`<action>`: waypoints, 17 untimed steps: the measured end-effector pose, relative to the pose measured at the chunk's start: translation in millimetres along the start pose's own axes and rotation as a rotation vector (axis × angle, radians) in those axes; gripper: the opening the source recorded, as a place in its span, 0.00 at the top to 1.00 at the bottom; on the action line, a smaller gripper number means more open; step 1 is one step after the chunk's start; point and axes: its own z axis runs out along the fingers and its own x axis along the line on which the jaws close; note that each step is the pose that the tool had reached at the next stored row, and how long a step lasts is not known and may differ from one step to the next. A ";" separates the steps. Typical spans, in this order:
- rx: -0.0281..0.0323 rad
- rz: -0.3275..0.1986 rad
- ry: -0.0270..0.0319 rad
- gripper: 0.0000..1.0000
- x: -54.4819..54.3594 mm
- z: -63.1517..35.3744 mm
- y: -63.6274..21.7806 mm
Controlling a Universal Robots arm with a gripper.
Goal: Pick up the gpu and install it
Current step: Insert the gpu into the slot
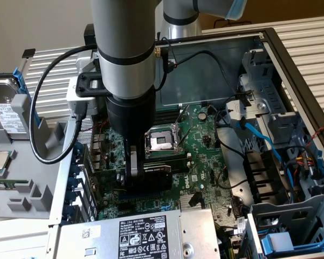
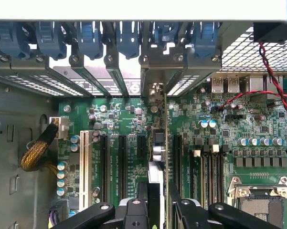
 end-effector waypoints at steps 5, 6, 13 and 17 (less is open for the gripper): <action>0.0002 0.000 -0.0001 0.73 0.0 1.2 0.0; 0.0000 0.000 0.0000 0.73 0.0 1.2 0.1; 0.0003 0.000 -0.0002 0.73 0.0 2.1 1.0; 0.0001 0.000 -0.0002 0.73 -0.1 2.6 1.6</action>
